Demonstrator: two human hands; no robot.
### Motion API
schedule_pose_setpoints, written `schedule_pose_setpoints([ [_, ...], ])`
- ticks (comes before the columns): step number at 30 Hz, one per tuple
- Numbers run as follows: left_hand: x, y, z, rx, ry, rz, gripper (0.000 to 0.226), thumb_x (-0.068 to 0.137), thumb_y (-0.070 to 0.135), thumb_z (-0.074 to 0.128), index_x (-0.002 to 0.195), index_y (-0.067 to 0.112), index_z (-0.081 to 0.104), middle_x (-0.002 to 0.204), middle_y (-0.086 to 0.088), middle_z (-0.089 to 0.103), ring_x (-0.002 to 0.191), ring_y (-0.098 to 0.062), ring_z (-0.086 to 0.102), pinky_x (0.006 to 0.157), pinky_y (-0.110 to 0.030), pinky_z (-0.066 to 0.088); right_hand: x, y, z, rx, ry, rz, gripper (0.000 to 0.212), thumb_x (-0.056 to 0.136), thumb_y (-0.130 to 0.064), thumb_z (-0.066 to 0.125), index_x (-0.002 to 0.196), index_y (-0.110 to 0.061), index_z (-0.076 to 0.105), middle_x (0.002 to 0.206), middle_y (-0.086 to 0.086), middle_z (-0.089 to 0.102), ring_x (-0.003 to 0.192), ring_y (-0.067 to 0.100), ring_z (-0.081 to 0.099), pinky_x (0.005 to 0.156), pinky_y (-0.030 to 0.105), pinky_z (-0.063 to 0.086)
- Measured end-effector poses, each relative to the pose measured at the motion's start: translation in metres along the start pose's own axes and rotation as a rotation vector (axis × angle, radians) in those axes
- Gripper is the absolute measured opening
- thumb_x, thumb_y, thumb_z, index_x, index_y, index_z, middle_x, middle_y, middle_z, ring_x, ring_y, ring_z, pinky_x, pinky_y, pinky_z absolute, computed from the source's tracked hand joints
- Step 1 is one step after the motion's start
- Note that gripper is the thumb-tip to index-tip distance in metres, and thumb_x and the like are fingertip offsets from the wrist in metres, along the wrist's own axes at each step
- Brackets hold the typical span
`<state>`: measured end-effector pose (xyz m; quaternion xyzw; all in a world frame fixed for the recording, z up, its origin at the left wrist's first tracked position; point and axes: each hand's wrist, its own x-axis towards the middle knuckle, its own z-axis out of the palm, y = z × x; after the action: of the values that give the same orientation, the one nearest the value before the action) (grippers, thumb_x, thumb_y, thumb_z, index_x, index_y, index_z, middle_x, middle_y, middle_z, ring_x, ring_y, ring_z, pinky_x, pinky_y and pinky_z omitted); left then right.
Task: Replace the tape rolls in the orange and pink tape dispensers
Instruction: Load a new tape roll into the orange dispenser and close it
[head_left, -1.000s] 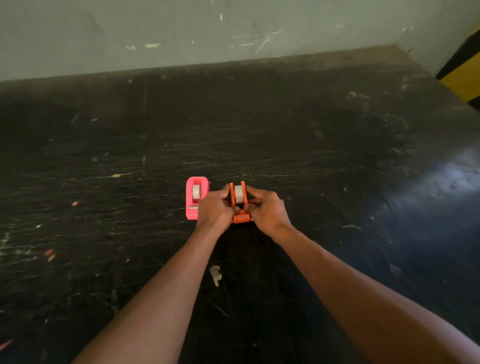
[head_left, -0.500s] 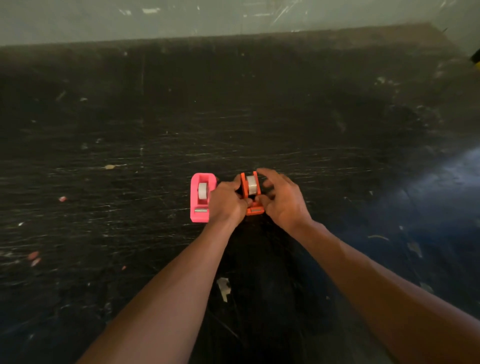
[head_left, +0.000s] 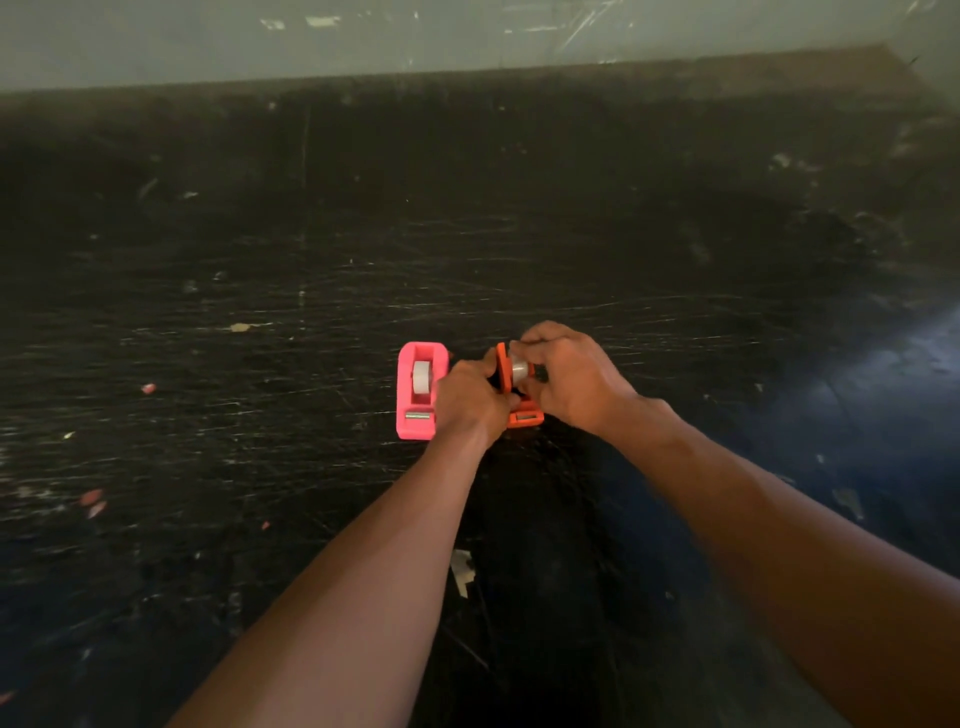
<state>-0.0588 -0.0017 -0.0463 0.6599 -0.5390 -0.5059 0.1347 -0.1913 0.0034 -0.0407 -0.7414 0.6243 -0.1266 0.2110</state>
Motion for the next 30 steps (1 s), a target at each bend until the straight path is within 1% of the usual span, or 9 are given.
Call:
schedule_pose_setpoints([
  [2,0.001,-0.001,0.0,-0.006,-0.006,0.011,0.048,0.09,0.007,0.068,0.134,0.023,0.061,0.113,-0.007,0.075,0.106,-0.024,0.071,0.096,-0.046,0.057,0.004,0.0,-0.006,-0.065,-0.038,-0.009,0.031,0.089,-0.016,0.066,0.12,-0.013,0.071,0.122,0.006,0.064,0.114,0.022,0.059,0.1,0.029,0.045],
  [5,0.005,-0.004,0.001,0.035,0.008,0.02,0.047,0.088,0.009,0.071,0.132,0.022,0.063,0.116,-0.006,0.074,0.11,-0.022,0.069,0.1,-0.044,0.055,0.01,0.001,-0.012,-0.088,-0.085,0.008,0.025,0.09,-0.018,0.067,0.114,-0.019,0.073,0.114,0.003,0.067,0.106,0.021,0.063,0.096,0.036,0.05],
  [9,0.005,-0.003,0.002,0.072,0.014,0.034,0.055,0.09,0.01,0.07,0.141,0.025,0.056,0.12,-0.004,0.073,0.11,-0.022,0.069,0.098,-0.043,0.056,0.013,-0.002,-0.015,-0.107,-0.08,0.0,0.024,0.096,-0.018,0.057,0.113,-0.017,0.074,0.111,0.006,0.069,0.104,0.022,0.064,0.095,0.039,0.05],
  [11,0.005,-0.003,0.001,0.09,0.02,0.049,0.054,0.091,0.011,0.069,0.142,0.024,0.056,0.12,-0.005,0.073,0.109,-0.021,0.069,0.099,-0.035,0.055,0.013,-0.003,-0.013,-0.107,-0.065,0.011,0.026,0.099,-0.018,0.052,0.112,-0.016,0.074,0.111,0.006,0.069,0.105,0.023,0.064,0.094,0.039,0.051],
  [14,0.005,-0.003,0.0,0.117,0.013,0.036,0.049,0.092,0.012,0.068,0.139,0.024,0.059,0.122,-0.004,0.073,0.114,-0.02,0.068,0.094,-0.02,0.04,0.006,-0.002,-0.004,-0.039,0.02,0.024,0.024,0.097,-0.014,0.053,0.107,-0.016,0.075,0.107,0.006,0.069,0.099,0.022,0.064,0.09,0.039,0.053],
  [17,0.006,-0.001,0.001,0.103,0.01,0.011,0.048,0.092,0.011,0.068,0.137,0.023,0.06,0.118,-0.006,0.074,0.107,-0.022,0.07,0.098,-0.032,0.053,-0.006,0.002,0.006,0.032,0.143,-0.028,0.022,0.091,-0.006,0.057,0.097,-0.012,0.077,0.094,0.007,0.07,0.085,0.023,0.066,0.079,0.041,0.056],
  [20,0.007,-0.001,0.002,0.123,0.015,0.02,0.051,0.092,0.012,0.068,0.14,0.025,0.057,0.119,-0.004,0.074,0.108,-0.019,0.069,0.089,-0.026,0.049,-0.019,-0.001,0.01,0.014,0.194,-0.055,0.018,0.088,-0.005,0.058,0.088,-0.009,0.075,0.092,0.006,0.069,0.082,0.023,0.065,0.075,0.042,0.056],
  [26,0.004,0.0,0.001,0.09,0.013,0.025,0.058,0.09,0.013,0.07,0.144,0.024,0.052,0.132,-0.006,0.067,0.12,-0.025,0.064,0.106,-0.04,0.05,-0.055,-0.007,0.021,-0.01,0.277,-0.068,0.021,0.089,-0.01,0.061,0.103,-0.016,0.076,0.109,0.001,0.07,0.095,0.019,0.066,0.083,0.037,0.057],
  [30,0.005,0.002,0.003,0.096,0.007,0.004,0.059,0.087,0.02,0.075,0.142,0.025,0.055,0.131,-0.006,0.067,0.116,-0.025,0.066,0.101,-0.043,0.054,-0.075,-0.011,0.033,0.027,0.354,-0.013,0.018,0.088,-0.009,0.066,0.101,-0.014,0.076,0.102,0.003,0.069,0.088,0.018,0.065,0.075,0.037,0.059],
])
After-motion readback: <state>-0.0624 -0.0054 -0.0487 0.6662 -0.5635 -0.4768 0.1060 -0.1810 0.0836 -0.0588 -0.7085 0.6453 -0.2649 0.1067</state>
